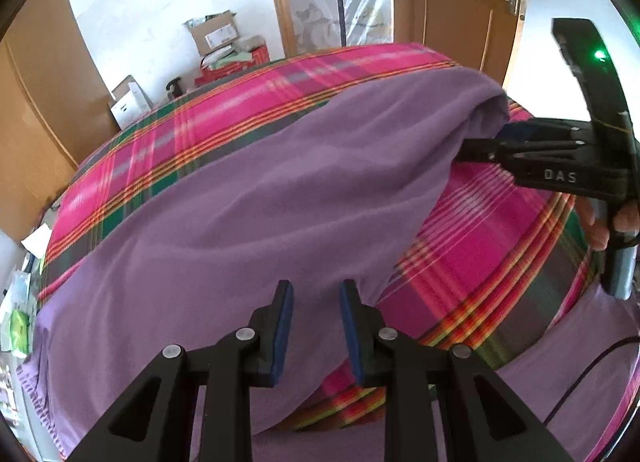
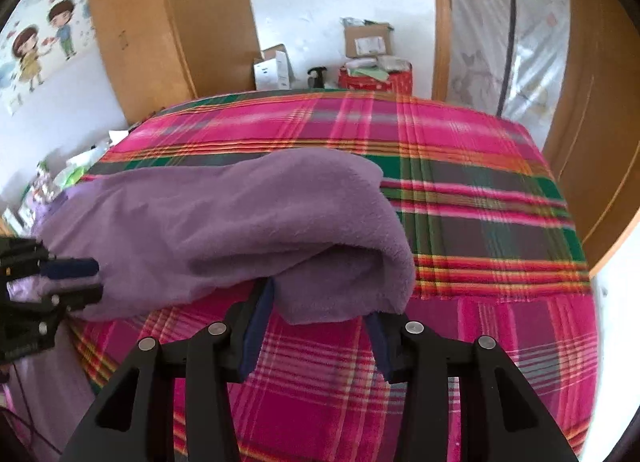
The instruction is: Fold clothes
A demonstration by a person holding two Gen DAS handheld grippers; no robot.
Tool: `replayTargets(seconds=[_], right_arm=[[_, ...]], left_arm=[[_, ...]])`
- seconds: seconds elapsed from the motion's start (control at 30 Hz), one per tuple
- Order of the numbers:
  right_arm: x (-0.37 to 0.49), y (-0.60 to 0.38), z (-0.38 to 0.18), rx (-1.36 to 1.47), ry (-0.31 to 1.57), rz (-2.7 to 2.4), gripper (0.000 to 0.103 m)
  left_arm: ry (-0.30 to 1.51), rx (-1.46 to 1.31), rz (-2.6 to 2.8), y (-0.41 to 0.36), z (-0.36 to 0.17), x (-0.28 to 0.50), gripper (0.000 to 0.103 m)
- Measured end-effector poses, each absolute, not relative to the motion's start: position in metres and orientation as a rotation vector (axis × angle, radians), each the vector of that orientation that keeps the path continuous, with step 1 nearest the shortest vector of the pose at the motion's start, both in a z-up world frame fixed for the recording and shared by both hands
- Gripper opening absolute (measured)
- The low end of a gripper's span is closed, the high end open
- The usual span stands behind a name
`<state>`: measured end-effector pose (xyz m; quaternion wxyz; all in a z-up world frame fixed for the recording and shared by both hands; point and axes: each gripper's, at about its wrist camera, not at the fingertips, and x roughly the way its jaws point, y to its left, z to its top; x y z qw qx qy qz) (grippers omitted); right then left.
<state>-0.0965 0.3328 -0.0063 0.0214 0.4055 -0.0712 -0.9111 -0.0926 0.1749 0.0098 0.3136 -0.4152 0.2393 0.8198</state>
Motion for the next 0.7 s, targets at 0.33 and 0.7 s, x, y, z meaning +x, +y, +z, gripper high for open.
replayTargets(seconds=[0.33, 0.7], right_arm=[[-0.099, 0.329, -0.008, 1.278, -0.112, -2.871, 0.030], [-0.095, 0.335, -0.009, 1.276, -0.160, -2.859, 0.030]], left_arm=[[0.682, -1.018, 2.097, 0.205, 0.007, -0.082, 0.025], [0.808, -0.969, 2.068, 0.247, -0.004, -0.075, 0.025]])
